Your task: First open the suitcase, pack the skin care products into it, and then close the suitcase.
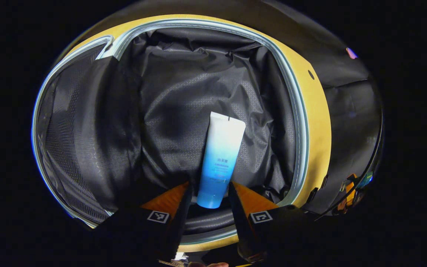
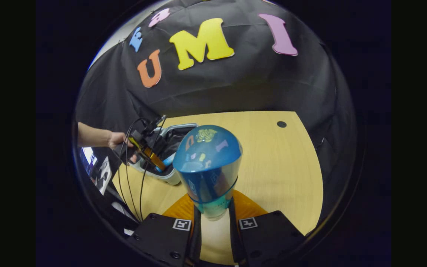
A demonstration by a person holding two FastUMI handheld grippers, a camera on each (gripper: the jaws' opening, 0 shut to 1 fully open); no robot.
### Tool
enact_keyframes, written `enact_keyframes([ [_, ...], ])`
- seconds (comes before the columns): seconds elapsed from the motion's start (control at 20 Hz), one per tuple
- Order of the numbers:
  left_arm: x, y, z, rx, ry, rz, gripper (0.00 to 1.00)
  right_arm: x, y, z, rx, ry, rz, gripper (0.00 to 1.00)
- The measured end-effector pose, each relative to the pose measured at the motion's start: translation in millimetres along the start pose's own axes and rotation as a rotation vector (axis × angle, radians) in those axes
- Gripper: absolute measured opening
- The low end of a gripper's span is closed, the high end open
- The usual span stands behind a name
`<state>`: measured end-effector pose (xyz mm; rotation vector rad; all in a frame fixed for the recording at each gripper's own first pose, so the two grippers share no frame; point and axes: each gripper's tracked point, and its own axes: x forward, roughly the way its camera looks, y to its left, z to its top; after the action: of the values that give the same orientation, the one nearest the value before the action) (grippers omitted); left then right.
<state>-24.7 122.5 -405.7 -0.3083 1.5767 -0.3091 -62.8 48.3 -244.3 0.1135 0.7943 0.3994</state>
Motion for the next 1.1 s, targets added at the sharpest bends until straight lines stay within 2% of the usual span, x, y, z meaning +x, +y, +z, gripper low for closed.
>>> enact_keyframes([
  [0.05, -5.2, 0.5, 0.6, 0.004, -0.02, 0.014, 0.67, 1.7, 6.5, 2.0, -0.02, 0.008, 0.018, 0.3],
  [0.15, -38.8, 1.3, 2.3, 0.018, -0.174, 0.034, 0.93, 14.5, 33.9, 19.1, -0.071, 0.019, 0.084, 0.3],
  [0.2, -57.1, -0.6, 0.2, 0.01, -0.258, 0.039, 0.85, 25.7, 49.8, 29.4, -0.073, 0.032, 0.121, 0.3],
  [0.25, -73.4, -6.4, -2.2, 0.004, -0.338, 0.017, 0.86, 34.2, 62.2, 36.0, -0.08, 0.048, 0.149, 0.3],
  [0.3, -88.4, -4.0, -4.5, -0.007, -0.415, 0.022, 0.97, 44.9, 73.1, 42.2, -0.103, 0.07, 0.162, 0.28],
  [0.35, -106.5, -2.5, -10.5, -0.021, -0.502, 0.036, 0.9, 62.0, 90.2, 50.8, -0.159, 0.096, 0.184, 0.3],
  [0.4, -132.1, 1.5, -23.7, -0.056, -0.605, 0.058, 0.96, 76.8, 108.1, 55.7, -0.182, 0.121, 0.209, 0.3],
  [0.45, -146.0, 3.5, -32.3, -0.092, -0.663, 0.054, 0.97, 88.3, 123.8, 55.5, -0.173, 0.154, 0.234, 0.3],
  [0.5, -157.3, 7.4, -43.4, -0.158, -0.742, 0.014, 0.97, 107.9, 147.5, 52.1, -0.156, 0.223, 0.274, 0.3],
  [0.55, -165.2, 10.6, -52.1, -0.186, -0.787, 0.002, 0.97, 121.2, 158.9, 50.7, -0.168, 0.255, 0.28, 0.3],
  [0.6, -181.6, 22.6, -72.7, -0.209, -0.845, 0.036, 0.97, 145.3, 171.8, 44.5, -0.17, 0.312, 0.273, 0.3],
  [0.75, -195.3, 45.9, -111.9, -0.23, -0.893, 0.097, 0.96, 184.5, 184.5, 25.9, -0.083, 0.449, 0.231, 0.3],
  [1.0, -205.9, 53.2, -151.0, -0.226, -0.923, 0.096, 0.97, 246.9, 168.1, -16.9, 0.059, 0.684, 0.017, 0.29],
  [1.1, -208.0, 57.3, -158.0, -0.217, -0.925, 0.097, 0.96, 259.1, 170.6, -25.1, 0.108, 0.724, -0.026, 0.3],
])
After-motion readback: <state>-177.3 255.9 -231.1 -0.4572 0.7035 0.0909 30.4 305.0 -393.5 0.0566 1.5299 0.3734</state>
